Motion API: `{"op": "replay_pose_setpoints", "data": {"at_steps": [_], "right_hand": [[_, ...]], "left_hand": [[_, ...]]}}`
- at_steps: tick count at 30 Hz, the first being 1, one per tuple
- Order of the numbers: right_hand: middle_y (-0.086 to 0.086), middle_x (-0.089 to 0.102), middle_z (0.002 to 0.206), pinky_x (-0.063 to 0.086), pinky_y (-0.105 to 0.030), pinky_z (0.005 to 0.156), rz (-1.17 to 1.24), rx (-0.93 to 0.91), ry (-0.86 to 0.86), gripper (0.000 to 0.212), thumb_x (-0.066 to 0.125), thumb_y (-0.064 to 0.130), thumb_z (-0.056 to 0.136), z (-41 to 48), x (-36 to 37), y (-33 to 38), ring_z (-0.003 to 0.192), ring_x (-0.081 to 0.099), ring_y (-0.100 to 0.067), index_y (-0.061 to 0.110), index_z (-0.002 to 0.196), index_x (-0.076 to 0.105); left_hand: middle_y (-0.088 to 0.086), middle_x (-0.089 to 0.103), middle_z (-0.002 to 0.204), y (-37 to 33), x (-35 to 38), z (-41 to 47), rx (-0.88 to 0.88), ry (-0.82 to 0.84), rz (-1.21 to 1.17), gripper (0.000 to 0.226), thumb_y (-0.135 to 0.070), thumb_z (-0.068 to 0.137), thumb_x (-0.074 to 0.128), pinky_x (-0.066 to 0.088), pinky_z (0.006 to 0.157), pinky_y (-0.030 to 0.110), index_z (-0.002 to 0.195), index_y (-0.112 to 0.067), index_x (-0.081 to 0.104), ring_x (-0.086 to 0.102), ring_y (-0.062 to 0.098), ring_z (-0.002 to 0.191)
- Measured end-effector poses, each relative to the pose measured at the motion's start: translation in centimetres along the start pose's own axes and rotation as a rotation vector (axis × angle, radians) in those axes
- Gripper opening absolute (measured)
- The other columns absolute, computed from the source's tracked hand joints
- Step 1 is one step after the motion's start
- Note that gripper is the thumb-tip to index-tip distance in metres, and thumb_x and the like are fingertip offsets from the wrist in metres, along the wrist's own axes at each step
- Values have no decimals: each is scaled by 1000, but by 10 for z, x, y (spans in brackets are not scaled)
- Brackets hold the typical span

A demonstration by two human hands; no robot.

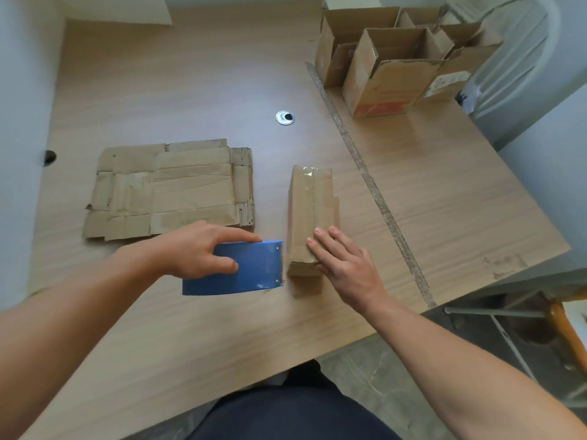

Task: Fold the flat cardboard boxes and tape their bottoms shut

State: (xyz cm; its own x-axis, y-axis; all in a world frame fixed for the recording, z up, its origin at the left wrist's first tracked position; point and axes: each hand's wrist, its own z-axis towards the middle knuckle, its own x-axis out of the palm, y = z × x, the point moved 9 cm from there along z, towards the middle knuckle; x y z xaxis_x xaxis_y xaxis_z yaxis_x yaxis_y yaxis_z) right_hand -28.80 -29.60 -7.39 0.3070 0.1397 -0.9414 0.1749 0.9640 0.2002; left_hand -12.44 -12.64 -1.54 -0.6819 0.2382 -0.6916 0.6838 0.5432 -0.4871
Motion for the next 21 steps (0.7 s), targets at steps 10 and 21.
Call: {"op": "replay_pose_setpoints", "data": {"at_steps": [10, 21], "right_hand": [[8, 48, 150, 51, -37, 72, 0, -12, -1, 46, 48, 38, 96, 2, 2, 0, 140, 38, -17, 34, 142, 44], [8, 49, 148, 49, -37, 81, 39, 3, 5, 48, 48, 38, 93, 3, 0, 2, 140, 36, -17, 35, 141, 44]], "left_hand": [[-20, 59, 117, 27, -13, -8, -92, -19, 36, 54, -47, 82, 53, 43, 77, 21, 130, -67, 36, 54, 7, 95], [-6, 54, 94, 8, -14, 20, -188, -108, 241, 57, -39, 90, 47, 40, 64, 33, 140, -62, 31, 51, 20, 86]]}}
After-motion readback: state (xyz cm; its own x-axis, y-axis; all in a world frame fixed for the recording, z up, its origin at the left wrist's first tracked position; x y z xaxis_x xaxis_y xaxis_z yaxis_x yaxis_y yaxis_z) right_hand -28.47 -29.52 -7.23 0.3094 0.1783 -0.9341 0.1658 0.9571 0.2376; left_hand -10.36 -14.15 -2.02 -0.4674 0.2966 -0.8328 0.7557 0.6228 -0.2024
